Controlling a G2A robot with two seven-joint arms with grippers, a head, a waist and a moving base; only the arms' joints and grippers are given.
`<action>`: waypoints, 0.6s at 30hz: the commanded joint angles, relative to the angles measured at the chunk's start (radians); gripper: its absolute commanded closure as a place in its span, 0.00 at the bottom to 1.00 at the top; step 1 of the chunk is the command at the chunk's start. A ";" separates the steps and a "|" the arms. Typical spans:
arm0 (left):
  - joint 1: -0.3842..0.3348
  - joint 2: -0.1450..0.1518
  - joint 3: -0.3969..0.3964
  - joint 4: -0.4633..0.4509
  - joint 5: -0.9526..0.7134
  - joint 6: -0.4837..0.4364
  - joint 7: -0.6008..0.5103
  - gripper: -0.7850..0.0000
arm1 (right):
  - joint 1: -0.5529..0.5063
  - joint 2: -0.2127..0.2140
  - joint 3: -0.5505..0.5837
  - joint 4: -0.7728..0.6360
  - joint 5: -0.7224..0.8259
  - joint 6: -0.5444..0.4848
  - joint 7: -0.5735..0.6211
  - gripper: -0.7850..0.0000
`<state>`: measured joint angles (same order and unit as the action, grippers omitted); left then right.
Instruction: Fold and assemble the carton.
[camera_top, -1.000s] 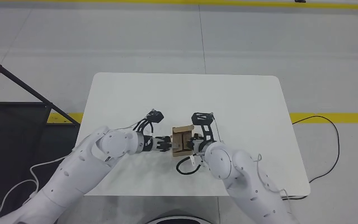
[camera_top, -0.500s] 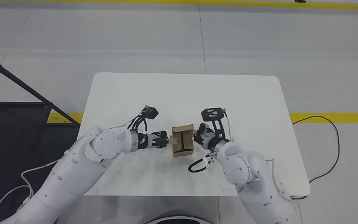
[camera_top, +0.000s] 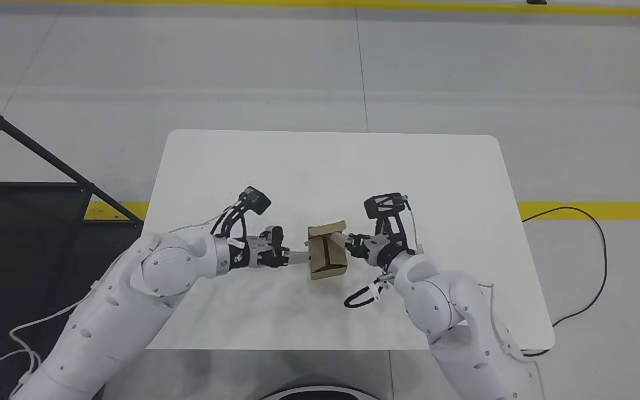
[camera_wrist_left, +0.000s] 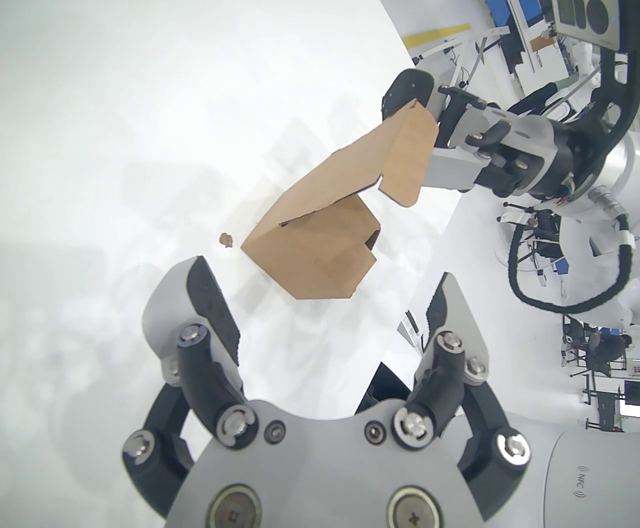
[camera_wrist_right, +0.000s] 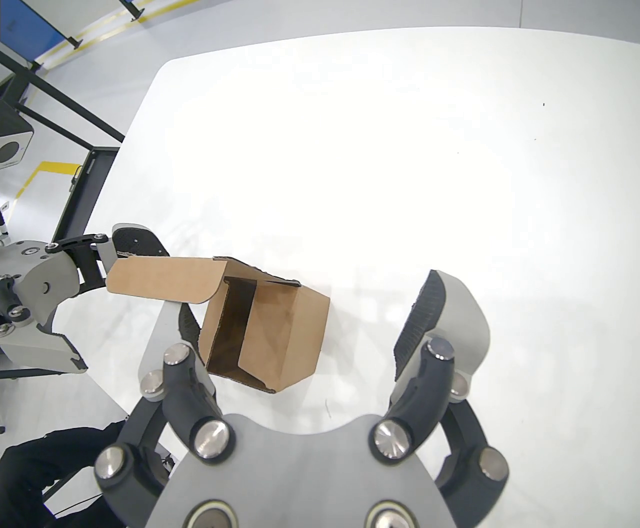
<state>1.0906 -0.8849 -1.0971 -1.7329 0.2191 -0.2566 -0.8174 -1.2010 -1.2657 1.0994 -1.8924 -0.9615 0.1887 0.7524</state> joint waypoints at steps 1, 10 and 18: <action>0.004 -0.001 -0.002 0.001 0.004 0.009 0.017 0.00 | -0.009 0.000 0.005 0.005 -0.003 0.003 -0.020 0.00; -0.016 -0.016 0.013 0.058 0.053 -0.043 0.123 0.00 | -0.118 0.011 0.102 -0.022 0.073 -0.053 -0.125 0.00; -0.041 -0.039 0.080 0.070 0.217 -0.050 0.241 0.00 | -0.136 0.019 0.142 -0.021 0.150 -0.105 -0.038 0.00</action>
<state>1.0508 -0.9214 -1.0253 -1.6616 0.4136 -0.3059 -0.5881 -1.3416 -1.2472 1.2394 -1.9166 -0.8146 0.0811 0.7008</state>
